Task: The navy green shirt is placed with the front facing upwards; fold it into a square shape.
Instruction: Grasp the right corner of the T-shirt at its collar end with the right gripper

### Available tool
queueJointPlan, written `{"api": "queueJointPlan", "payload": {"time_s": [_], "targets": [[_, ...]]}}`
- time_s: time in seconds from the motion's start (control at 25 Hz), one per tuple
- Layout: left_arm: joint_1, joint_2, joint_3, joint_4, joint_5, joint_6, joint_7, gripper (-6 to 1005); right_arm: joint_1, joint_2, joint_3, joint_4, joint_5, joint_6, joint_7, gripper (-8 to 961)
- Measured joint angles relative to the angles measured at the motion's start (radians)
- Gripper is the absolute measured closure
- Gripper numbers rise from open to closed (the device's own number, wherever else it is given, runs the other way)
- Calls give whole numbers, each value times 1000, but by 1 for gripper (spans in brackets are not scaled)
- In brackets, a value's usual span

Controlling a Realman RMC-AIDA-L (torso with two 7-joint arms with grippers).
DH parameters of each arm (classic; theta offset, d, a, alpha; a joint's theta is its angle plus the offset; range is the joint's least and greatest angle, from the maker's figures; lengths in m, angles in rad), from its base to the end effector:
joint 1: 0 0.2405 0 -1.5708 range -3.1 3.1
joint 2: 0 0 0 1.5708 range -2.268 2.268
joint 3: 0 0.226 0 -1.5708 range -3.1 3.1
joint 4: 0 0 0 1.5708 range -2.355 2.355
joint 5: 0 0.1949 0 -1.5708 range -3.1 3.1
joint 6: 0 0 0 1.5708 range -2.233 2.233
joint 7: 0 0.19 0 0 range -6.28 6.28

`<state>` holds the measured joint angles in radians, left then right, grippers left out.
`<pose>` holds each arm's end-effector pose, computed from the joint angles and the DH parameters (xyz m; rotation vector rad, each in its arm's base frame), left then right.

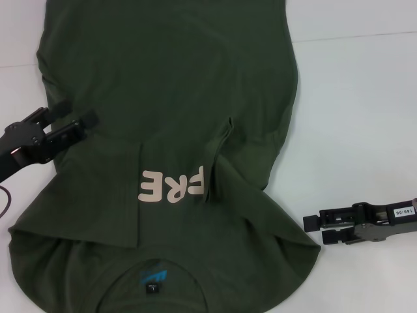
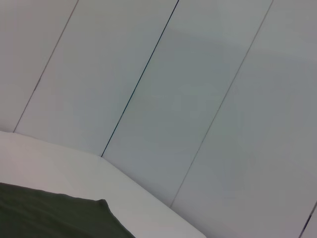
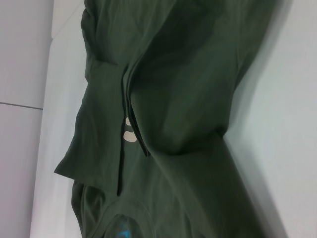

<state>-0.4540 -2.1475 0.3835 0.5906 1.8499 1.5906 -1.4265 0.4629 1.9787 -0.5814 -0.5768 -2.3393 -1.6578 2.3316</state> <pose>-0.2223 0.3232 0.0065 -2.2699 -0.9102 -1.1430 0.2894 0.2636 -0.0155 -2.2318 2.1635 0.4233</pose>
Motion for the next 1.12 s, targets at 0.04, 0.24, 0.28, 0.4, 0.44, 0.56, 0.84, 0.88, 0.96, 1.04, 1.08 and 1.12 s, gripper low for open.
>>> {"api": "queueJointPlan", "payload": {"time_s": [0.04,0.24,0.28,0.4,0.44,0.56,0.84,0.88,0.96,1.04,1.08,1.12], "targets": [[0,0,0,0,0,0,0,95,2,1,0,-2,0,0,1,9],[2,0,-1,0,0,0,0,95,8,1,-1,-7,0,-16,4,10],[2,0,-2,0,0,0,0,96,8,1,1,-13,1,-24,3,10],[3,0,-3,0,0,0,0,96,7,4,11,-49,12,-58,4,10],[3,0,-3,0,0,0,0,96,6,7,14,-68,17,-73,6,10],[3,0,-5,0,0,0,0,96,5,18,14,-126,22,-107,27,11],[0,-1,-10,0,0,0,-6,96,15,58,-8,-310,-55,-149,118,11],[0,-1,-10,0,-1,0,-6,96,19,60,-12,-321,-68,-151,128,11],[0,-1,-11,0,-1,-1,-6,96,24,61,-26,-328,-80,-151,141,12],[0,-2,-12,-2,-1,-1,-6,96,30,63,-47,-328,-87,-144,154,12],[0,-2,-12,-4,-2,-1,-5,96,30,63,-47,-328,-87,-144,154,12],[0,-2,-12,-7,-2,-1,-4,96,32,64,-51,-326,-87,-143,157,12]]}}
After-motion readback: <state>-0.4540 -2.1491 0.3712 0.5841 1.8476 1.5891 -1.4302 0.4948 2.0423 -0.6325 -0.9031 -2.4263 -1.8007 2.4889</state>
